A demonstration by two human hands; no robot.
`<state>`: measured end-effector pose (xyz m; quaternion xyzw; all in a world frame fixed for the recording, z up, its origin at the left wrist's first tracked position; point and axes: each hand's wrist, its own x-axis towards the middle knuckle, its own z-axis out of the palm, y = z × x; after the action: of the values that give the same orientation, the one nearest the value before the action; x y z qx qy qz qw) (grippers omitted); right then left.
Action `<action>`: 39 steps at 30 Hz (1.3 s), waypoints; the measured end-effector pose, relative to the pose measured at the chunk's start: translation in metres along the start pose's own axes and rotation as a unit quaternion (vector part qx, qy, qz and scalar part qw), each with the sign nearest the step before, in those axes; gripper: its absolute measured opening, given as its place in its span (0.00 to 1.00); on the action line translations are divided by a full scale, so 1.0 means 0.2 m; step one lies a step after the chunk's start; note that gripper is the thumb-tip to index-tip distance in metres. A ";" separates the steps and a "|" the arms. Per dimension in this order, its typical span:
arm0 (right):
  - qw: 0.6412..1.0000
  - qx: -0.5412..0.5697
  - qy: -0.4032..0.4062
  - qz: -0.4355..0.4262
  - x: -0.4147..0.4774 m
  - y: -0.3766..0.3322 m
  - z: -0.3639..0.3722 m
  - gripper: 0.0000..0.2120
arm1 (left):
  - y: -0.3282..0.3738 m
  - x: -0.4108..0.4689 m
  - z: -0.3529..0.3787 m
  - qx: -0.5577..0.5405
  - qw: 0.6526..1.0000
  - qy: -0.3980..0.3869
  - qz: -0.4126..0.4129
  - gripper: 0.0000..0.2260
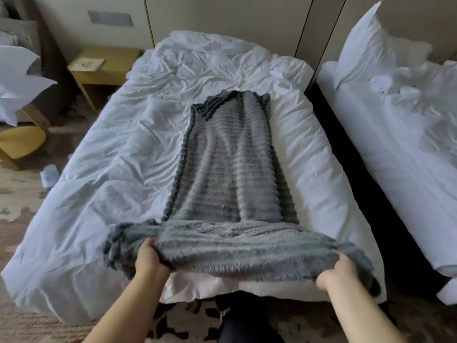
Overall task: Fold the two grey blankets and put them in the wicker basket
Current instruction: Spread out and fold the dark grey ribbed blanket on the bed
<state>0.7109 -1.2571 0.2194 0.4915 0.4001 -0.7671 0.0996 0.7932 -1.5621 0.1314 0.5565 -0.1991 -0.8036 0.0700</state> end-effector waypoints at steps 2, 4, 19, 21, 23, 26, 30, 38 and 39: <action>0.999 0.005 0.005 -0.043 0.07 -0.11 0.19 0.12 | 0.15 0.03 0.24 -0.002 0.999 -0.016 0.037 0.12; 0.996 0.058 -0.016 -0.065 0.15 -0.25 0.45 0.13 | 0.28 0.08 0.46 -0.056 0.989 -0.102 0.091 0.04; 0.930 -0.355 0.042 0.085 1.44 0.04 0.75 0.22 | 0.20 1.05 0.60 0.391 0.901 0.179 -0.063 0.32; 0.920 -0.366 0.108 0.086 1.49 0.06 0.69 0.28 | 0.17 1.05 0.59 0.375 0.899 0.171 -0.148 0.43; 0.920 -0.353 0.117 0.127 1.53 0.07 0.66 0.33 | 0.14 1.07 0.59 0.258 0.931 0.162 -0.202 0.42; 0.960 -0.193 0.098 0.176 1.63 0.08 0.67 0.31 | 0.09 1.13 0.62 0.110 0.960 0.173 -0.191 0.25; 0.973 -0.096 0.069 0.197 1.66 0.10 0.80 0.25 | 0.09 1.21 0.74 0.171 0.940 0.279 -0.095 0.15; 0.989 -0.062 -0.005 0.136 1.54 0.10 0.92 0.19 | 0.26 1.24 0.92 0.115 0.955 0.122 -0.247 0.21; 0.990 -0.061 -0.018 0.128 1.53 0.09 0.92 0.16 | 0.28 1.25 0.94 0.098 0.961 0.107 -0.235 0.16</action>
<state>0.4441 -1.3262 -0.0085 0.5184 0.3776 -0.7308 0.2338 0.5214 -1.6506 -0.0055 0.6744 -0.1315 -0.7099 -0.1545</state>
